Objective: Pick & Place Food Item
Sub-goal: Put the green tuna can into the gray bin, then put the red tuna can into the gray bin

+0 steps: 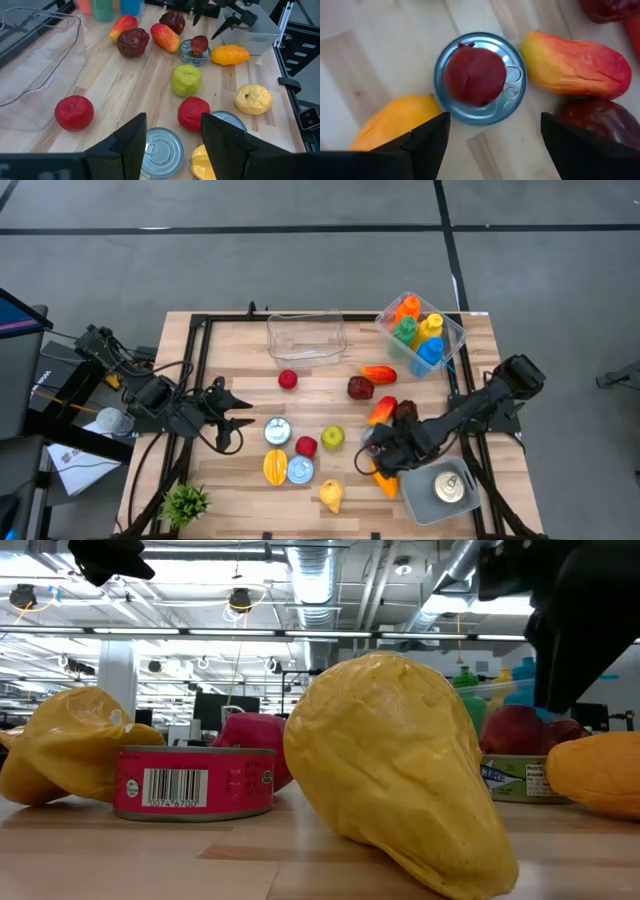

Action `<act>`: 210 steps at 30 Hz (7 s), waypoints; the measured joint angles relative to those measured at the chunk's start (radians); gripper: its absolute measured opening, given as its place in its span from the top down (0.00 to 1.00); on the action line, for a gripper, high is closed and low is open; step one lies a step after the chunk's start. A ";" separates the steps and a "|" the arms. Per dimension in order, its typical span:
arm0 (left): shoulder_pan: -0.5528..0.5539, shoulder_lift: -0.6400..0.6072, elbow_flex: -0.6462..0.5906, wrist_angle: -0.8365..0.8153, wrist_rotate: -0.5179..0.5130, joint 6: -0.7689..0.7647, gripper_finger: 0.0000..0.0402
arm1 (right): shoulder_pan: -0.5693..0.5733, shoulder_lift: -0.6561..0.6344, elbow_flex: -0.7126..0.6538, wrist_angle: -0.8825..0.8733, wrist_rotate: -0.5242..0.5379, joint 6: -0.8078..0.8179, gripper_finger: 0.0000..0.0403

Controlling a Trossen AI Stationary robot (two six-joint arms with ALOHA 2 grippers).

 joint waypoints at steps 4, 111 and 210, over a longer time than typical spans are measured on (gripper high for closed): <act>0.000 0.000 0.000 0.000 0.000 0.000 0.56 | -0.040 -0.001 -0.015 0.042 -0.016 -0.045 0.33; 0.000 0.000 0.000 0.003 0.000 -0.002 0.56 | 0.388 -0.135 0.196 -0.204 0.236 0.194 1.00; 0.000 0.000 0.000 0.004 0.031 -0.010 0.56 | -0.058 0.456 0.226 1.090 -0.130 -0.979 0.46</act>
